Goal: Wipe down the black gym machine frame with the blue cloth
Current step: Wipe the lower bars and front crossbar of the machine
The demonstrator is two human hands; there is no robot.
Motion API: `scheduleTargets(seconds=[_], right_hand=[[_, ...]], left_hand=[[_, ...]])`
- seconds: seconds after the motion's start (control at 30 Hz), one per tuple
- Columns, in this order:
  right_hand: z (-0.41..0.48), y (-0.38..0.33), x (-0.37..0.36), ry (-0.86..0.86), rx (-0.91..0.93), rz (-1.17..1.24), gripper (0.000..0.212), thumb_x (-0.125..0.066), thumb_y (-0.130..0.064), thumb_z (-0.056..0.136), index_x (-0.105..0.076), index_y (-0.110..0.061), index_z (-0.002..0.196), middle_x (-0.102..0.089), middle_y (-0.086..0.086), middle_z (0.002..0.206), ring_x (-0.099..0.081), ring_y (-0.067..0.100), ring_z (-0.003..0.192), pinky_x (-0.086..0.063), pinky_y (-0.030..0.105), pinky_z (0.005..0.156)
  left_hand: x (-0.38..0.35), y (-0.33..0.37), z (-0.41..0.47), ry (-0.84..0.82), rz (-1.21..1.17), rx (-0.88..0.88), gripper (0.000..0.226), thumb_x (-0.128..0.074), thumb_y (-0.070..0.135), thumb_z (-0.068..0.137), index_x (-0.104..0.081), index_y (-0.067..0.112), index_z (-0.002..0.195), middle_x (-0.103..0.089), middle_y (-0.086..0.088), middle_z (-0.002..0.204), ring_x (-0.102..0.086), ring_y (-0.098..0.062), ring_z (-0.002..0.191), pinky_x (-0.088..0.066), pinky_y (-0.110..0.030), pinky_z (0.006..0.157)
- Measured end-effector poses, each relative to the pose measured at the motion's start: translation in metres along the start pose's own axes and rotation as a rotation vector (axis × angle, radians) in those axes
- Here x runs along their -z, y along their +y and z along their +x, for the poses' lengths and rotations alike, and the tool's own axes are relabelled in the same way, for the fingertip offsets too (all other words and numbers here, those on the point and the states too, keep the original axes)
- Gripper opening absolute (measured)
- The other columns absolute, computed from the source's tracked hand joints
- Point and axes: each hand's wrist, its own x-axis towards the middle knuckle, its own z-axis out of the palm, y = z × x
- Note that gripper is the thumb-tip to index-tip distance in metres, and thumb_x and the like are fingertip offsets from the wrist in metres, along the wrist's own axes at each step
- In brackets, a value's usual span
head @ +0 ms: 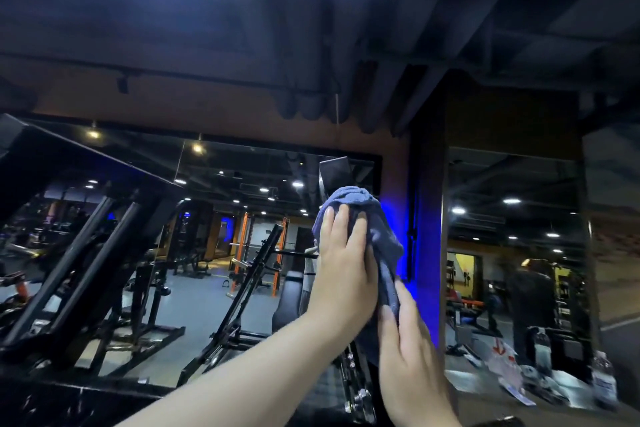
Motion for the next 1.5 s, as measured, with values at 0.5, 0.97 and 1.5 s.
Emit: scheduleTargets(seconds=[0.5,0.97,1.5], right_hand=[[-0.028,0.030,0.003,-0.219,-0.128,-0.095,0.054,-0.031,-0.052,0.096,-0.039,-0.039,0.149,-0.055,-0.018,0.142,-0.052,0.013,0.129,-0.043,0.033,0.097],[-0.032,0.019,0.012,-0.243,-0.098,-0.246,0.049,-0.027,-0.047,0.101,-0.034,-0.039,0.149,-0.065,-0.003,0.128,-0.063,0.026,0.109,-0.049,0.037,0.077],[-0.033,0.018,0.009,-0.270,-0.121,-0.440,0.043,-0.023,-0.041,0.108,-0.031,-0.028,0.148,-0.062,0.006,0.133,-0.062,0.034,0.112,-0.037,0.039,0.074]], left_hand=[[0.020,-0.005,0.062,0.019,0.212,-0.210,0.043,-0.043,0.021,0.094,-0.063,0.011,0.131,-0.045,-0.014,0.151,-0.037,-0.035,0.141,-0.035,-0.055,0.112],[0.042,-0.013,-0.001,-0.203,0.141,-0.359,0.059,-0.047,0.032,0.081,-0.056,0.015,0.136,-0.051,-0.006,0.138,-0.047,-0.034,0.125,-0.048,-0.051,0.098],[0.040,-0.010,0.027,-0.164,0.454,-0.472,0.067,-0.056,0.059,0.083,-0.059,0.013,0.131,-0.054,-0.010,0.139,-0.048,-0.035,0.127,-0.040,-0.046,0.106]])
